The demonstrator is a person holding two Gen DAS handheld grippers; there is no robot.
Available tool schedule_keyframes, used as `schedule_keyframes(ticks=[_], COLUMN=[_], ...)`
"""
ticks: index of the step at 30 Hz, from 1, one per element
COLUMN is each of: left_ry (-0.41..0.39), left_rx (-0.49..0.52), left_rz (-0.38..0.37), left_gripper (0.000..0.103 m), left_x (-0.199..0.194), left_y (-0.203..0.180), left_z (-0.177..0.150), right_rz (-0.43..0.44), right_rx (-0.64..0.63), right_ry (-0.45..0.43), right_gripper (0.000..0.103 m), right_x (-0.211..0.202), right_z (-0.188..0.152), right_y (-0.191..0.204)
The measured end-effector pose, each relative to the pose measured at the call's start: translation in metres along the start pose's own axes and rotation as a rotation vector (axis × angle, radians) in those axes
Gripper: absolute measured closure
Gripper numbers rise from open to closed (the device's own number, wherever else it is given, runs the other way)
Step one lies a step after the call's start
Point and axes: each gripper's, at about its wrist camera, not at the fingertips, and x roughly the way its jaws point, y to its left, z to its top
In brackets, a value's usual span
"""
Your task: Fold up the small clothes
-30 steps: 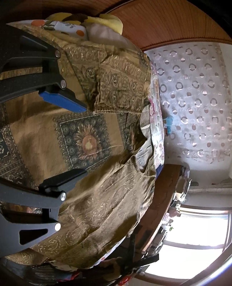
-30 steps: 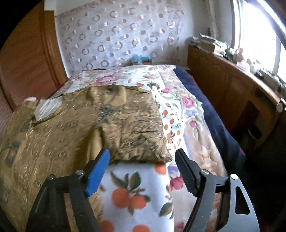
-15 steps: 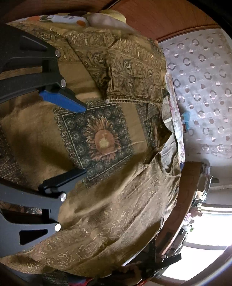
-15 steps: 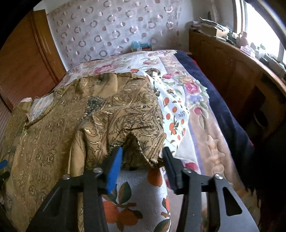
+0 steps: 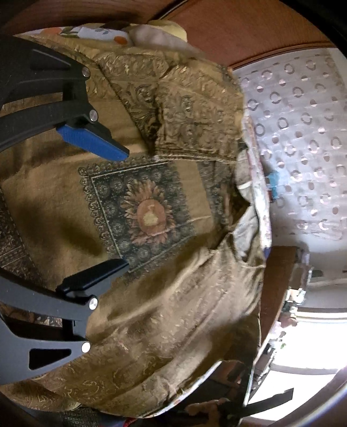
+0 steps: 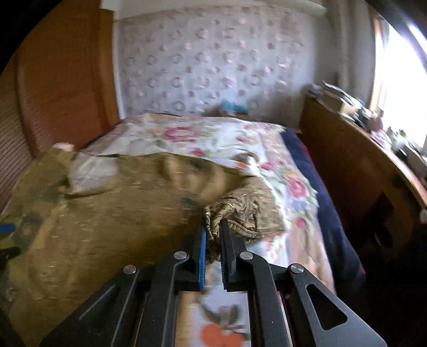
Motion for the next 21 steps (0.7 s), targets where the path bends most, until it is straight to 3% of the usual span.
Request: schedule_keyframes(ticks=[6, 10, 16, 21], left_ry=[-0.052, -0.106, -0.184, -0.235], left_rx=[-0.039, -0.059, -0.081, -0.071], left_rz=[0.002, 0.002, -0.011, -0.021], left_gripper=[0.026, 0.026, 0.026, 0.026], left_x=[-0.011, -0.028, -0.053, -0.068], left_y=[0.007, 0.010, 0.008, 0.001], left_z=[0.002, 0.005, 0.011, 0.015], right_rz=[0.100, 0.128, 0.130, 0.111], right_rx=[-0.083, -0.074, -0.049, -0.008], right_ry=[0.048, 0.110, 0.109, 0.058], right_gripper=[0.094, 0.093, 0.059, 0.057], right_x=[0.004, 0.017, 0.012, -0.001], right_z=[-0.016, -0.032, -0.026, -0.015], right_y=[0.049, 0.058, 0.054, 0.043])
